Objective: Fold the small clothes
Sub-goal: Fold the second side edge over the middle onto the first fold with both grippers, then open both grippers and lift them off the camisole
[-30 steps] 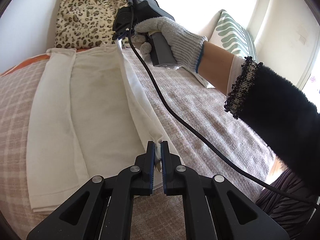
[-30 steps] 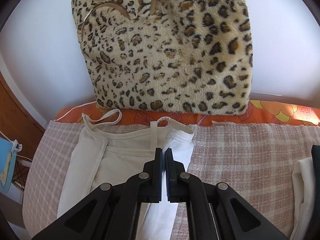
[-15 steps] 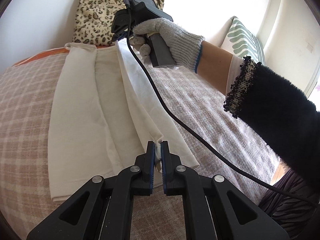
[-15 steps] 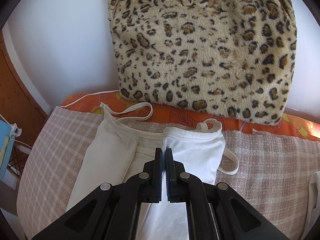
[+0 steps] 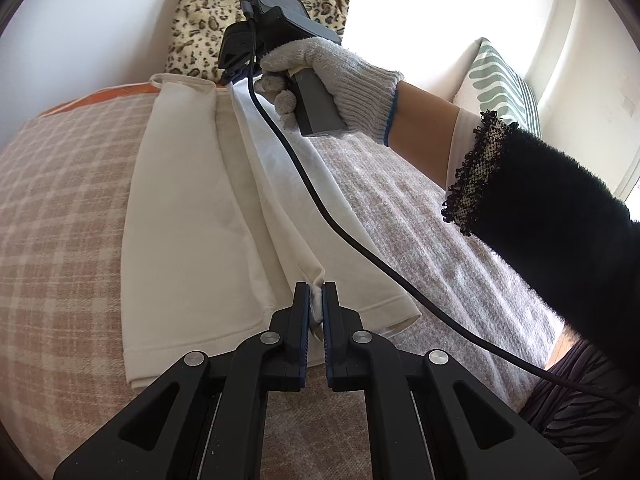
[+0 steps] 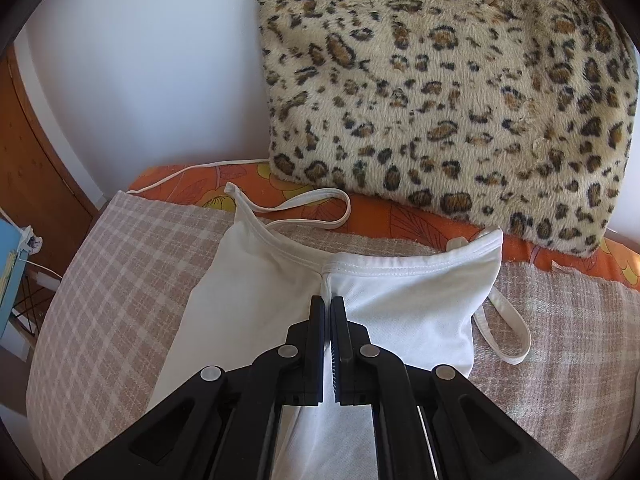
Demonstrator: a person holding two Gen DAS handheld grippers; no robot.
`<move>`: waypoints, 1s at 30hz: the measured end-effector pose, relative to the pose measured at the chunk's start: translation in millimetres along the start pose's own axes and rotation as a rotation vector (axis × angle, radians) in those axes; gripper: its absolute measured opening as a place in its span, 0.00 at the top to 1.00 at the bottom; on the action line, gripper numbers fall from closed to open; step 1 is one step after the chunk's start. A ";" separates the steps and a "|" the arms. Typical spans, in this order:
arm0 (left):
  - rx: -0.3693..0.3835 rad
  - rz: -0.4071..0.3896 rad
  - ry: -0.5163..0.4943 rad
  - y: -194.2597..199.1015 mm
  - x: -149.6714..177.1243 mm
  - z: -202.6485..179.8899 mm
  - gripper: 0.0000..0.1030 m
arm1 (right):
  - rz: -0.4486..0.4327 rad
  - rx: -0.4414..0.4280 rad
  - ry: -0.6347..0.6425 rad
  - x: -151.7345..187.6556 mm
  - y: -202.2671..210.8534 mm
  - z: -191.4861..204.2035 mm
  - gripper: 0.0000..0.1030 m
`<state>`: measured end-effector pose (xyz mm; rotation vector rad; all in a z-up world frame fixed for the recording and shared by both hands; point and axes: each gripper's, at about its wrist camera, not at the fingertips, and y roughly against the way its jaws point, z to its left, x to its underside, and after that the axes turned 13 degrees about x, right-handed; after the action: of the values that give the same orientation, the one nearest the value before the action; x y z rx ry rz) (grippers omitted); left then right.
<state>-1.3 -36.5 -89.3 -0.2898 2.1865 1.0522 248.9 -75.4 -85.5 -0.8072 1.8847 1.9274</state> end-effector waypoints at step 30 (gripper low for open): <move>-0.061 -0.058 -0.068 35.1 0.9 -10.3 0.78 | -0.065 -0.054 -0.113 19.2 71.5 -45.0 0.66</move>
<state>-23.2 -21.4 -64.2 -0.3384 2.0766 1.0825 198.8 -127.9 -38.3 -0.7498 1.7270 1.9490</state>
